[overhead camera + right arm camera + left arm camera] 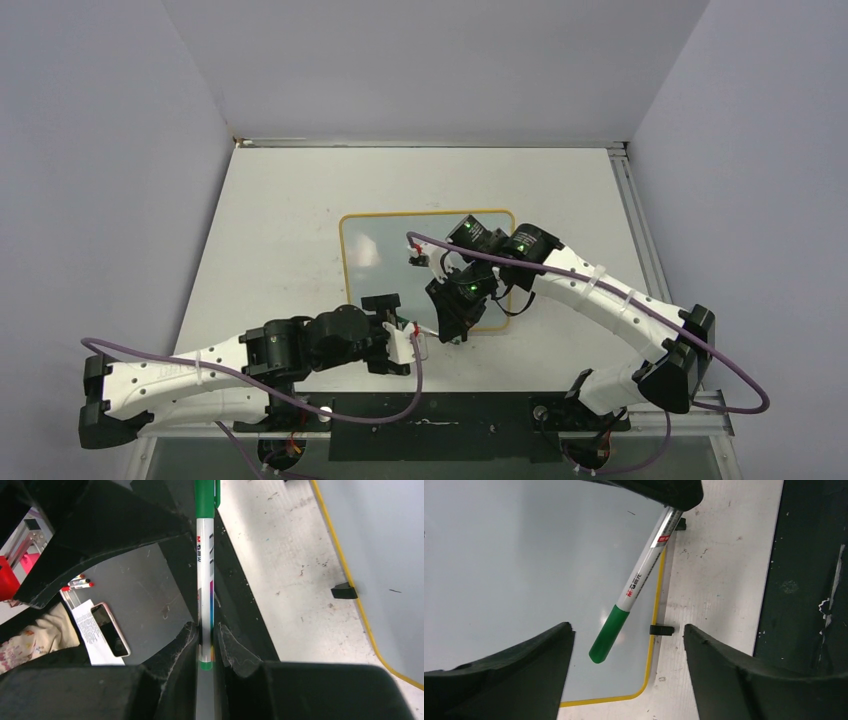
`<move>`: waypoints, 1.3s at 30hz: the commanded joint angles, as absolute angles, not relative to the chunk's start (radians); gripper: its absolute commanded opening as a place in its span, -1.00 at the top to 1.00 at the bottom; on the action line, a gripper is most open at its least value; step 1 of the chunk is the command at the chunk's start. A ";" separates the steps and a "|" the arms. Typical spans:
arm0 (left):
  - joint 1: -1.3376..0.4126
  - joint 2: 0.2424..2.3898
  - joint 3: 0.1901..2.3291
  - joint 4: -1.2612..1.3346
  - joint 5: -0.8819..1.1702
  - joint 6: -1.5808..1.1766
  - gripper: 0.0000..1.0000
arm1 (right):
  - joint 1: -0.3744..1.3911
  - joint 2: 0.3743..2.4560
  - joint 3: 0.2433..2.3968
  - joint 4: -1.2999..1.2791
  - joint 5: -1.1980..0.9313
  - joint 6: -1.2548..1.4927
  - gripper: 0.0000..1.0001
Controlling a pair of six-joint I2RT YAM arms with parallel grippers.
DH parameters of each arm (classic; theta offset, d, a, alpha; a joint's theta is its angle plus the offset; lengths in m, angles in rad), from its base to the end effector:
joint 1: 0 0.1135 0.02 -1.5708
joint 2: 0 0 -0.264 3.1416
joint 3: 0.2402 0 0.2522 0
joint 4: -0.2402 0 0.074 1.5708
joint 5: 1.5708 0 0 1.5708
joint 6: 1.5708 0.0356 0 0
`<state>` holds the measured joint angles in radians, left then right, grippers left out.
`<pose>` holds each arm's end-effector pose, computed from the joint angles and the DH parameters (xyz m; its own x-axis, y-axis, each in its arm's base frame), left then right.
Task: Write a sentence on the whiteboard
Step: Open the whiteboard marker at the center of the board.
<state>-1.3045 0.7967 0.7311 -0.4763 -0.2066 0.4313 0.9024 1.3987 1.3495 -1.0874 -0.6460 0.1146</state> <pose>0.0536 -0.1689 0.2899 0.2521 0.6306 -0.7340 0.8725 0.1800 0.4543 0.1477 0.2216 0.3286 -0.6482 -0.6735 -0.3555 -0.7142 0.3756 0.5907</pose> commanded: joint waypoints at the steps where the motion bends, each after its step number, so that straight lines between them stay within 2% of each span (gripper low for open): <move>1: -1.318 0.788 0.729 -0.441 -0.244 0.445 -0.44 | 0.916 1.365 1.366 -1.103 -0.701 0.099 0.89; 7: -1.341 0.809 0.733 -0.448 -0.270 0.446 0.07 | 0.922 1.344 1.361 -1.101 -0.712 0.097 0.89; 11: -1.356 0.825 0.743 -0.436 -0.273 0.426 0.64 | 0.922 1.331 1.357 -1.095 -0.715 0.090 0.89; 14: -1.358 0.817 0.731 -0.413 -0.239 0.396 1.00 | 0.918 1.319 1.352 -1.074 -0.688 0.099 0.89; 16: -1.358 0.808 0.710 -0.393 -0.240 0.363 1.00 | 0.906 1.314 1.336 -1.045 -0.680 0.125 0.86; 18: -1.356 0.802 0.701 -0.375 -0.248 0.309 1.00 | 0.897 1.297 1.309 -0.998 -0.695 0.151 0.51; 23: -1.316 0.806 0.699 -0.374 -0.197 0.233 1.00 | 0.897 1.240 1.225 -0.863 -0.694 0.223 -0.16; 29: -1.238 0.832 0.719 -0.374 -0.062 0.207 1.00 | 0.899 1.215 1.135 -0.695 -0.661 0.327 -0.32; 39: -1.215 0.821 0.710 -0.364 -0.001 0.202 1.00 | 0.899 1.164 1.009 -0.464 -0.687 0.462 -0.26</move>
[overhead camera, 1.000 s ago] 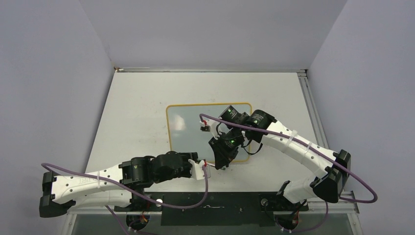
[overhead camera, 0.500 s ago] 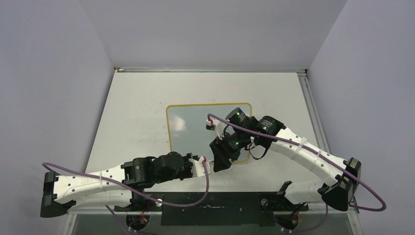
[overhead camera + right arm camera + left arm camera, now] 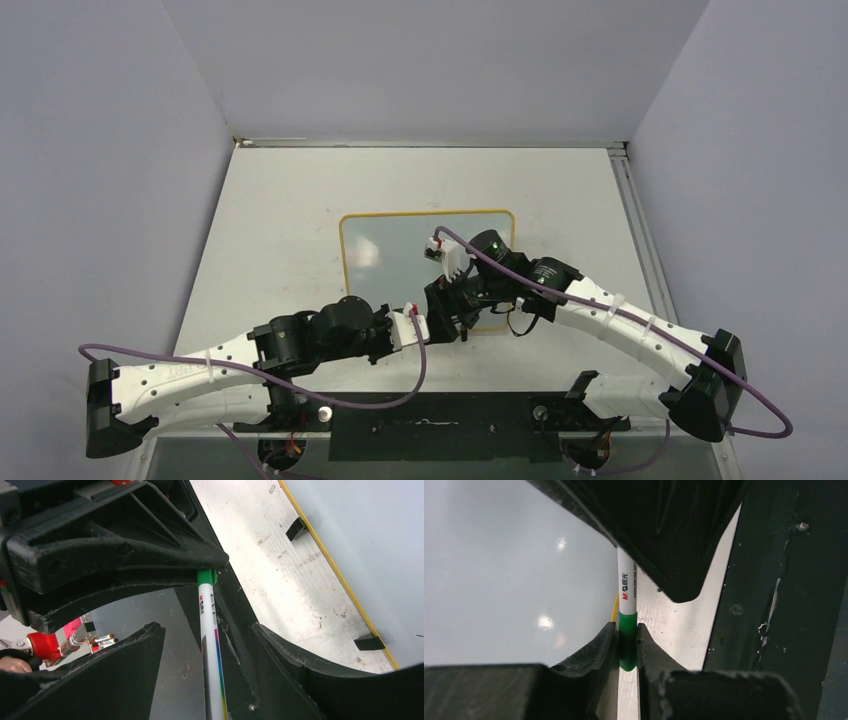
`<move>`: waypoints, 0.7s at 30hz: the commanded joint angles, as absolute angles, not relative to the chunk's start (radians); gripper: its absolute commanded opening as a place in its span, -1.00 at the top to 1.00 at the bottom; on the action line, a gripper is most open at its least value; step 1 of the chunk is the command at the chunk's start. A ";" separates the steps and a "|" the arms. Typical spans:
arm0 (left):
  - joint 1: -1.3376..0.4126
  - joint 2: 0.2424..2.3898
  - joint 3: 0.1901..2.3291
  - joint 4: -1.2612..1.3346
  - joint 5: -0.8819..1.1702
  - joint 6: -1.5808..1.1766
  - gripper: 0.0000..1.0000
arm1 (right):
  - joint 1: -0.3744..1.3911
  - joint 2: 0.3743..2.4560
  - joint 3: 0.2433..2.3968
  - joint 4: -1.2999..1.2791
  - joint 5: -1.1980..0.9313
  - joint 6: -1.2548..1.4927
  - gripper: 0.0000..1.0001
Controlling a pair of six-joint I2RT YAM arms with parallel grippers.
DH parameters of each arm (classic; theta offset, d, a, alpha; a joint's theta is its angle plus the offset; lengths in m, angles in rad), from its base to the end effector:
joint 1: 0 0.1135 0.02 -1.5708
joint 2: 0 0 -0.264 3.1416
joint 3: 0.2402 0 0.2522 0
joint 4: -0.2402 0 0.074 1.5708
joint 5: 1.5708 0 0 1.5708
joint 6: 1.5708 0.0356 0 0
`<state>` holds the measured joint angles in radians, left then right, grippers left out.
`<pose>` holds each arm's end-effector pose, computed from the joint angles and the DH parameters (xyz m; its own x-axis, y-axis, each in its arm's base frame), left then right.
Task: Write a sentence on the whiteboard
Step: Open the whiteboard marker at the center of the board.
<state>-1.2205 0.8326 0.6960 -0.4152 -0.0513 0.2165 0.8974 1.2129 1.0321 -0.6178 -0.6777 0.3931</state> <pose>0.0657 -0.1745 0.2774 0.0226 0.5633 -0.8259 0.9401 0.2690 0.2092 0.1386 0.2095 0.3029 -0.7505 -0.4622 -0.4724 -0.6434 0.3474 0.6822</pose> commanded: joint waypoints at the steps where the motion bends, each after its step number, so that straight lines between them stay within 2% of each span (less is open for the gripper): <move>1: -1.215 0.821 0.709 -0.363 0.000 0.203 1.00 | 0.899 1.160 1.000 -0.452 -0.685 0.472 -0.25; 4: -1.211 0.821 0.709 -0.364 0.000 0.204 1.00 | 0.899 1.151 0.976 -0.418 -0.691 0.493 -0.17; 9: -1.195 0.826 0.713 -0.363 0.000 0.197 1.00 | 0.899 1.155 0.962 -0.406 -0.717 0.504 0.11; 14: -1.179 0.850 0.723 -0.370 0.027 0.187 1.00 | 0.898 1.153 0.959 -0.406 -0.718 0.506 0.19; 17: -1.177 0.853 0.724 -0.370 0.037 0.188 1.00 | 0.899 1.151 0.954 -0.401 -0.715 0.507 0.30; 21: -1.175 0.849 0.721 -0.365 0.035 0.189 1.00 | 0.898 1.147 0.944 -0.388 -0.706 0.512 0.68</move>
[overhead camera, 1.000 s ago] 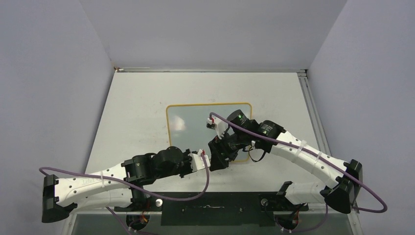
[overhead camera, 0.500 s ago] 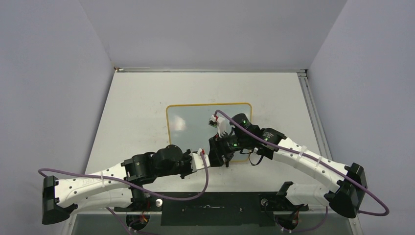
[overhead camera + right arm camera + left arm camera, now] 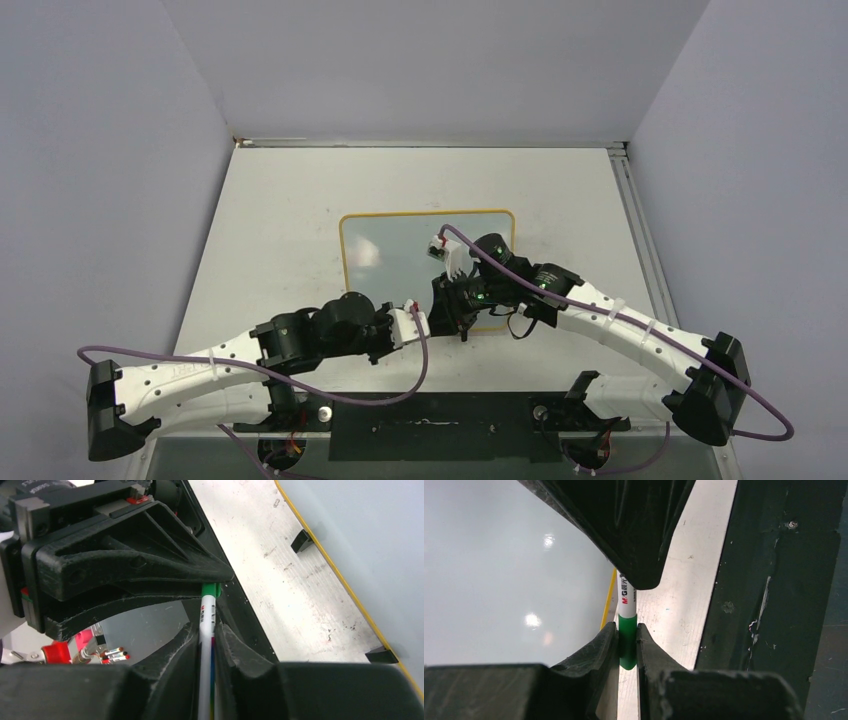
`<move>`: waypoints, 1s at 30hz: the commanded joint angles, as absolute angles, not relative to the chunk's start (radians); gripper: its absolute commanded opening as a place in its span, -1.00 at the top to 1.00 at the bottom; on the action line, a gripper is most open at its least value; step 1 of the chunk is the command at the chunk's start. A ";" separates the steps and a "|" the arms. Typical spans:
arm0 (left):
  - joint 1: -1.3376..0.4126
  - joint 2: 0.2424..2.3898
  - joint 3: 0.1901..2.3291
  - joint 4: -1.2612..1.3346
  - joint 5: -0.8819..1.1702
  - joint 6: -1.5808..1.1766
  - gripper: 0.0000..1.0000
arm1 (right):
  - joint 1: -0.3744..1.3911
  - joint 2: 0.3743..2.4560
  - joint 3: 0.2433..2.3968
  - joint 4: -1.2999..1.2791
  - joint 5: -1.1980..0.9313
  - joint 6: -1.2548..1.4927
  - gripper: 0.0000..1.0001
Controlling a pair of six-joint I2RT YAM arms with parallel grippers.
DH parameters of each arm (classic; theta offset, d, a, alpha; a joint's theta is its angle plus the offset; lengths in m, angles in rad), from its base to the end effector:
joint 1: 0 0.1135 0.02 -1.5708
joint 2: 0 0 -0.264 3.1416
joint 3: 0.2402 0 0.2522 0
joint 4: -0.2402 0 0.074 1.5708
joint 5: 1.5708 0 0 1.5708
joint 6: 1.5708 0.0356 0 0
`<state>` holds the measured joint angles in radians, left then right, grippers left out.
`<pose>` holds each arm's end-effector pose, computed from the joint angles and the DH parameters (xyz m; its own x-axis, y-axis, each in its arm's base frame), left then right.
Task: Write a sentence on the whiteboard
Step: Open the whiteboard marker at the center of the board.
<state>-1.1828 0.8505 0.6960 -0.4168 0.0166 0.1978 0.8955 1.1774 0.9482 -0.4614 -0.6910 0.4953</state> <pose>0.0711 -0.1755 0.2743 -0.0177 0.5626 -0.8266 0.9529 0.2599 0.1565 0.1381 0.2087 0.2955 -0.7822 -0.3907 -0.4853 -0.6101 0.3228 0.7236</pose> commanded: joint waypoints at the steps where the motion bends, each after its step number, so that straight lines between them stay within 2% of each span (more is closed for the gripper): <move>1: -1.175 0.848 0.719 -0.365 0.031 0.188 1.00 | 0.899 1.144 0.943 -0.389 -0.697 0.511 0.79; 2: -1.175 0.847 0.719 -0.364 0.027 0.187 1.00 | 0.899 1.139 0.945 -0.392 -0.685 0.509 0.88; 6: -1.175 0.846 0.711 -0.359 0.009 0.187 1.00 | 0.895 1.104 0.962 -0.409 -0.648 0.481 0.89; 14: -1.175 0.778 0.669 -0.321 -0.147 0.212 1.00 | 0.859 1.071 1.210 -0.727 -0.589 0.293 0.89; 21: -1.172 0.742 0.653 -0.309 -0.201 0.222 1.00 | 0.820 1.038 1.384 -0.938 -0.485 0.197 0.89; 27: -1.159 0.703 0.660 -0.312 -0.257 0.214 1.00 | 0.818 1.011 1.458 -0.987 -0.419 0.181 0.89; 30: -1.091 0.637 0.676 -0.291 -0.246 0.186 1.00 | 0.818 0.976 1.459 -0.925 -0.404 0.196 0.89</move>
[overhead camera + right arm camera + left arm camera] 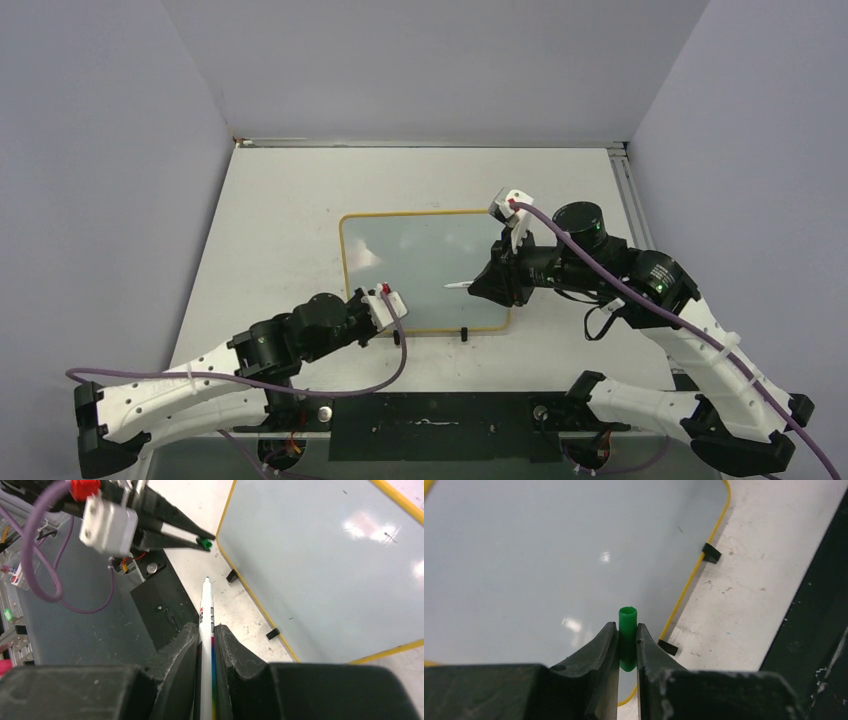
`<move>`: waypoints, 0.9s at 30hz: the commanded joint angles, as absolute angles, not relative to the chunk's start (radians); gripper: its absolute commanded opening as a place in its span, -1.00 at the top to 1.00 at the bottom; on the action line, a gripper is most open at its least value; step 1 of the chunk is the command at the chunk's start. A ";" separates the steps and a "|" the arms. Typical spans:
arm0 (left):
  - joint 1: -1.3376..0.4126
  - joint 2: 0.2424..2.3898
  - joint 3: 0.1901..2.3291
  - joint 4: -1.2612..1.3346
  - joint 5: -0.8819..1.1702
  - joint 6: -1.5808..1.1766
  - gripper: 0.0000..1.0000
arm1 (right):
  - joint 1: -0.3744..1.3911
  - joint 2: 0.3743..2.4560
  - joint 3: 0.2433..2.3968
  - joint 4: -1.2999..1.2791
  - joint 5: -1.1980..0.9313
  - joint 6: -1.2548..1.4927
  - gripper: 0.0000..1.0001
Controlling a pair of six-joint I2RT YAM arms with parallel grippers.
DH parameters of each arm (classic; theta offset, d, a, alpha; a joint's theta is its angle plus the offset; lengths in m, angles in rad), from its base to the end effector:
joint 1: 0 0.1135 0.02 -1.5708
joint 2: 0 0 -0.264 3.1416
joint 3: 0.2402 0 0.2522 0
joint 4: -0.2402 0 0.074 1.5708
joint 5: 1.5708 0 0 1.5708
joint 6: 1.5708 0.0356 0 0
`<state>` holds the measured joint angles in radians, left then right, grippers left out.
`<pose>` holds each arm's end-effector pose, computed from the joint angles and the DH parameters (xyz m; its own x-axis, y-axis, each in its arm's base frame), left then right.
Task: Write a sentence on the whiteboard
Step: Open the whiteboard marker at the center of the board, then place the pen cap at the center of the board.
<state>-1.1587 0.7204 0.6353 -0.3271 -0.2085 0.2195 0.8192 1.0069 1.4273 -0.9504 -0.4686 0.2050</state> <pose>0.0750 -0.1533 0.2830 0.0221 0.4814 -0.8762 0.8357 0.4721 0.2804 0.1038 0.1347 0.4379 -0.5248 -0.2955 -0.7983 -0.8284 0.3929 0.3992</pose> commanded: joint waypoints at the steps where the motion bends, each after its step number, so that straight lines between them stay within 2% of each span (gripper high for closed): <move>1: -1.060 0.619 0.688 -0.279 -0.232 0.157 1.00 | 0.818 0.963 1.451 -0.893 -0.381 0.205 0.89; 5: -0.933 0.594 0.758 -0.262 -0.254 0.020 1.00 | 0.819 0.899 1.361 -0.718 -0.220 0.240 0.89; 9: -0.789 0.647 0.843 -0.331 -0.375 -0.119 1.00 | 0.819 0.849 1.240 -0.509 -0.049 0.252 0.89; 13: -0.526 0.777 0.926 -0.460 -0.382 -0.242 1.00 | 0.820 0.842 1.172 -0.308 0.011 0.249 0.89; 17: -0.234 0.771 0.843 -0.408 -0.197 -0.383 1.00 | 0.821 0.838 1.143 -0.191 0.043 0.230 0.89; 20: -0.088 0.761 0.762 -0.395 -0.120 -0.484 1.00 | 0.822 0.836 1.135 -0.183 0.064 0.218 0.89; 27: -0.043 0.867 0.586 -0.404 -0.092 -0.588 1.00 | 0.822 0.820 1.081 -0.180 0.194 0.206 0.89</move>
